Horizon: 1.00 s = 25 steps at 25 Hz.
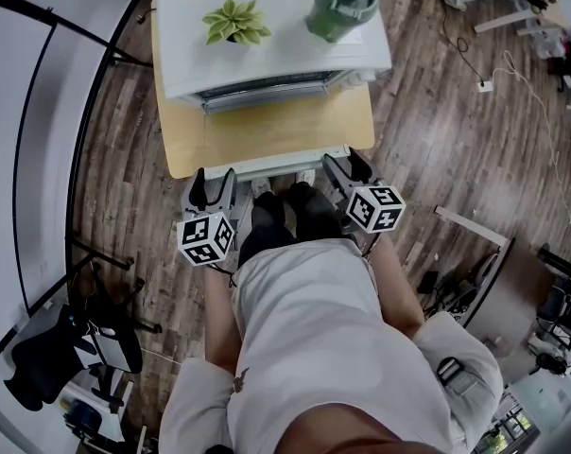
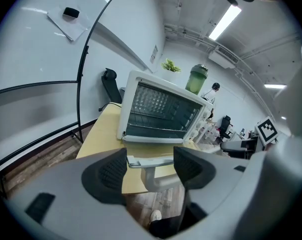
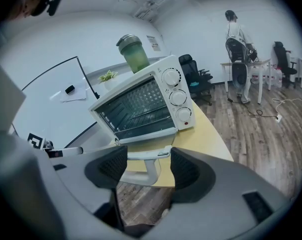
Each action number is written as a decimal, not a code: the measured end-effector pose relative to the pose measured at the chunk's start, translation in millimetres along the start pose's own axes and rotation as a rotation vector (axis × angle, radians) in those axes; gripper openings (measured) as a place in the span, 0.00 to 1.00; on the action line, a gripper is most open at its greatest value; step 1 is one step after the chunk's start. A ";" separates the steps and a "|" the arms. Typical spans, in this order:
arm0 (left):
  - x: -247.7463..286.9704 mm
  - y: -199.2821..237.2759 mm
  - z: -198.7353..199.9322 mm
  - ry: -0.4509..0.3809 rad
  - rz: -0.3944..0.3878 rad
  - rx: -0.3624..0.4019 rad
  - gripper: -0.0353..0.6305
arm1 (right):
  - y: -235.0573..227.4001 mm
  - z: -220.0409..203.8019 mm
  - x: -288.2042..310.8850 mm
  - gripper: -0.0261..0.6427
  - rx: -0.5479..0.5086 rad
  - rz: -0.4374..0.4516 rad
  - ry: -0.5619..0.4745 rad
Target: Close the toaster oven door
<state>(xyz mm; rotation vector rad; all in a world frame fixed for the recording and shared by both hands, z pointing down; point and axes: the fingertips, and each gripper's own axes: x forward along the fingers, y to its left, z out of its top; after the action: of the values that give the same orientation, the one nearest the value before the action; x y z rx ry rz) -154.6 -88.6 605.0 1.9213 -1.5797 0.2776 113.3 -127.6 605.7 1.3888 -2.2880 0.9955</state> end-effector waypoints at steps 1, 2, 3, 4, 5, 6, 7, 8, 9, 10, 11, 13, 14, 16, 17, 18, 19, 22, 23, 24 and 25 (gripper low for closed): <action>-0.1 -0.5 2.9 -0.006 0.000 0.004 0.49 | 0.4 2.6 -0.2 0.45 0.004 0.002 -0.006; 0.0 -1.0 5.5 -0.010 0.000 0.008 0.49 | 0.8 4.9 -0.3 0.45 0.007 0.004 -0.010; 0.0 -1.4 7.8 -0.014 0.001 0.013 0.49 | 1.2 6.9 -0.3 0.45 0.010 0.006 -0.014; -0.1 -1.6 9.9 -0.016 0.001 0.019 0.49 | 1.7 8.6 -0.2 0.45 0.013 0.008 -0.017; -0.2 -1.9 11.7 -0.019 0.002 0.024 0.49 | 2.1 10.1 -0.2 0.45 0.015 0.009 -0.020; -0.3 -2.1 13.4 -0.021 0.003 0.030 0.49 | 2.4 11.5 -0.2 0.45 0.016 0.009 -0.022; -0.3 -2.3 15.1 -0.023 0.005 0.035 0.49 | 2.6 12.9 -0.1 0.45 0.018 0.009 -0.024; -0.1 -2.6 16.8 -0.026 0.006 0.041 0.49 | 2.7 14.3 0.1 0.45 0.020 0.009 -0.026; 0.1 -3.0 18.8 -0.030 0.006 0.045 0.48 | 2.8 16.0 0.2 0.45 0.022 0.010 -0.029; 0.3 -3.5 21.0 -0.035 0.007 0.049 0.48 | 3.1 18.1 0.3 0.45 0.025 0.011 -0.033; 0.2 -3.9 23.6 -0.041 0.007 0.053 0.48 | 3.5 20.4 0.3 0.45 0.028 0.012 -0.038; 0.0 -4.7 28.9 -0.052 0.006 0.062 0.48 | 4.6 25.3 0.4 0.45 0.033 0.016 -0.051; -0.3 -5.1 31.4 -0.057 0.006 0.068 0.48 | 5.2 27.6 0.5 0.45 0.036 0.019 -0.056; -1.4 -6.3 35.7 -0.063 0.006 0.087 0.48 | 6.4 31.4 0.4 0.45 0.040 0.023 -0.065; -2.4 -7.3 37.7 -0.065 0.005 0.101 0.48 | 6.8 33.0 0.3 0.45 0.041 0.024 -0.068; -3.8 -8.6 39.9 -0.069 0.004 0.117 0.48 | 7.2 34.7 0.3 0.45 0.044 0.024 -0.072; -5.7 -10.3 42.6 -0.075 0.002 0.134 0.48 | 7.5 36.5 0.6 0.45 0.046 0.024 -0.077; -13.6 -21.3 51.9 -0.101 -0.019 0.207 0.47 | 8.8 42.7 1.7 0.45 0.053 0.029 -0.092; -16.1 -27.5 53.7 -0.105 -0.034 0.245 0.46 | 9.1 44.5 1.8 0.45 0.055 0.031 -0.097; -18.2 -34.5 54.2 -0.104 -0.053 0.290 0.45 | 9.4 46.1 1.8 0.45 0.057 0.031 -0.100; -19.7 -41.8 53.4 -0.098 -0.074 0.340 0.44 | 9.6 47.6 1.9 0.45 0.058 0.032 -0.103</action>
<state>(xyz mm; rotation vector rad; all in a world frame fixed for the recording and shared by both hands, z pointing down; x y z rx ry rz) -132.3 -100.3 539.0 2.2767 -1.6002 0.4512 109.1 -158.6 568.5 1.4637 -2.3798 1.0302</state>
